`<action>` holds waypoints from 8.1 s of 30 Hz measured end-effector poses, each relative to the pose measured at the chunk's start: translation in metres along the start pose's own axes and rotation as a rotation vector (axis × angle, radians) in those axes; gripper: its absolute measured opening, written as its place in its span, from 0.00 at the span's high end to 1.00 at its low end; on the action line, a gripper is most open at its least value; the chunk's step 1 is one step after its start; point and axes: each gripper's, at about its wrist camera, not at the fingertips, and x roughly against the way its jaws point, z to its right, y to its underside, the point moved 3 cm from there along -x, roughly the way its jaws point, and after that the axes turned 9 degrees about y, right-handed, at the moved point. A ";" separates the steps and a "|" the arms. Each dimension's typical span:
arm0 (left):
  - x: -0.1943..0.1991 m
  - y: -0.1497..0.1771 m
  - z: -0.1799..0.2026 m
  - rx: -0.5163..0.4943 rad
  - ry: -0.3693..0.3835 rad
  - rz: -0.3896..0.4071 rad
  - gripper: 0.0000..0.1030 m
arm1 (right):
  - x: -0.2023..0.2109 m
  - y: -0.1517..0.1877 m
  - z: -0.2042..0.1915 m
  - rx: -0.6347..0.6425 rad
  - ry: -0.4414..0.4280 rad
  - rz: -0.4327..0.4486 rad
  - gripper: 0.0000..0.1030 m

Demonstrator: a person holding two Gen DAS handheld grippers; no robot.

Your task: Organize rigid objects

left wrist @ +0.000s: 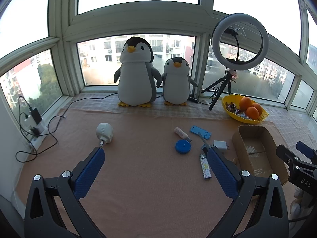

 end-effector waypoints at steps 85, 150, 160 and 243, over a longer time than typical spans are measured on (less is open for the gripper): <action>-0.088 0.024 -0.022 -0.009 -0.070 -0.219 0.00 | -0.130 0.076 0.179 -0.157 0.209 -0.362 0.03; -0.264 0.040 0.017 -0.014 0.079 -0.433 0.53 | -0.156 0.103 0.174 -0.209 0.161 -0.436 0.68; -0.222 0.035 0.023 -0.078 0.112 -0.379 0.53 | -0.155 0.103 0.172 -0.201 0.173 -0.433 0.68; -0.200 0.068 0.086 -0.102 0.207 -0.497 0.38 | -0.154 0.105 0.173 -0.212 0.179 -0.410 0.63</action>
